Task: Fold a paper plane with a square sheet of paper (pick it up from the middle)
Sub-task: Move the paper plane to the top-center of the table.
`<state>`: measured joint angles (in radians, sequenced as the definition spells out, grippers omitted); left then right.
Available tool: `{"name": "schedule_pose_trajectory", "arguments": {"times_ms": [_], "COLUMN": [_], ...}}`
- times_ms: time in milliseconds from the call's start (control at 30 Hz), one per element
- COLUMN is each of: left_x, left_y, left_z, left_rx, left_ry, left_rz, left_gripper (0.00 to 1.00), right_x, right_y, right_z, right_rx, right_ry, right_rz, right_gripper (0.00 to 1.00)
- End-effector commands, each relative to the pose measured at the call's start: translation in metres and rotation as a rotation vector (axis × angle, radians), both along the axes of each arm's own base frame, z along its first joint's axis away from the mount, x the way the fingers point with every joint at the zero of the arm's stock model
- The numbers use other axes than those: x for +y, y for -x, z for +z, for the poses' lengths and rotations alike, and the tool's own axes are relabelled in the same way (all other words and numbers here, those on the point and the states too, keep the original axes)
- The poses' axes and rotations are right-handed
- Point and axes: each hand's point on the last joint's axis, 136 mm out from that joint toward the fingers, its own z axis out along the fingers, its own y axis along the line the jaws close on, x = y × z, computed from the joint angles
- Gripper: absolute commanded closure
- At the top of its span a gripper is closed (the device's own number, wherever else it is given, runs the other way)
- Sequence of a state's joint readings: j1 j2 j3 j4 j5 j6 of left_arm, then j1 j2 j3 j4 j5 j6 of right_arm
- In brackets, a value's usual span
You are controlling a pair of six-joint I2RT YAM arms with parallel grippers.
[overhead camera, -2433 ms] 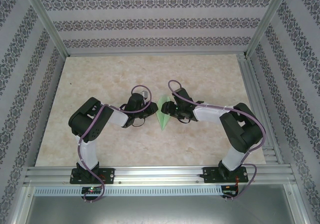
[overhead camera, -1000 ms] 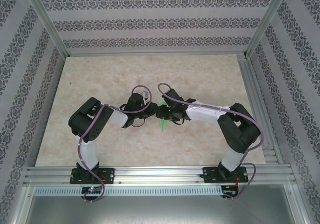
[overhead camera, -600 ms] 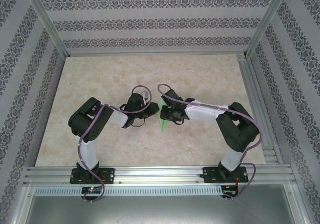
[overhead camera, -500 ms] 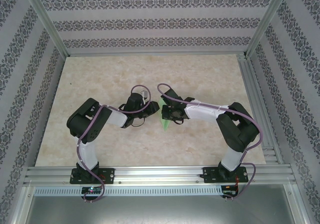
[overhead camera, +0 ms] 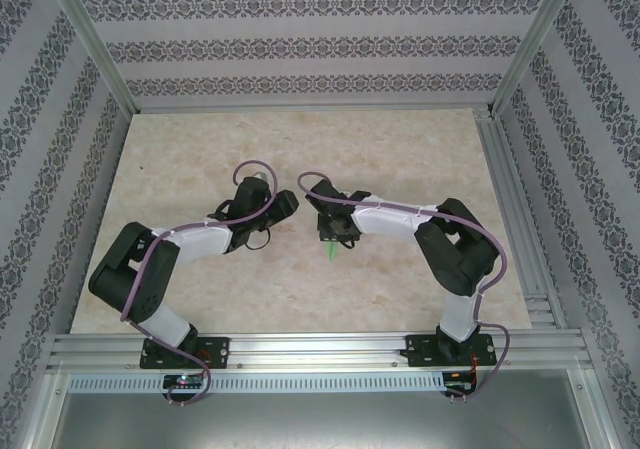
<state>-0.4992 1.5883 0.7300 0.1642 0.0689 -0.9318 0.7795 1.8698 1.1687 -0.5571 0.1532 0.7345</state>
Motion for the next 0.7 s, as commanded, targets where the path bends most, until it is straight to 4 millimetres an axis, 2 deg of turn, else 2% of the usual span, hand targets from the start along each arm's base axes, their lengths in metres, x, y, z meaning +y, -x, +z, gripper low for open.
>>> {"name": "schedule_pose_trajectory", "arguments": {"times_ms": [0, 233, 367, 533, 667], "left_x": [0.028, 0.051, 0.063, 0.082, 0.100], "left_y": [0.011, 0.015, 0.019, 0.026, 0.037], "left_z": [-0.012, -0.013, -0.010, -0.004, 0.001], "left_rx": [0.049, 0.077, 0.079, 0.088, 0.100], "left_ry": [-0.116, -0.194, -0.232, -0.290, -0.349], "left_rz": [0.044, 0.080, 0.099, 0.124, 0.151], "left_gripper": [0.29, 0.18, 0.12, 0.05, 0.00], "right_x": [-0.001, 0.001, 0.001, 0.009, 0.021], "right_y": [-0.003, -0.005, -0.013, -0.036, -0.069], "right_z": [0.001, -0.001, 0.012, 0.033, 0.043], "right_rx": [-0.016, -0.012, -0.045, -0.103, -0.152], "right_ry": [0.047, 0.055, 0.072, 0.083, 0.091], "right_rz": [0.006, 0.012, 0.026, 0.077, 0.130], "right_gripper": [0.81, 0.84, 0.90, 0.92, 0.92]}}
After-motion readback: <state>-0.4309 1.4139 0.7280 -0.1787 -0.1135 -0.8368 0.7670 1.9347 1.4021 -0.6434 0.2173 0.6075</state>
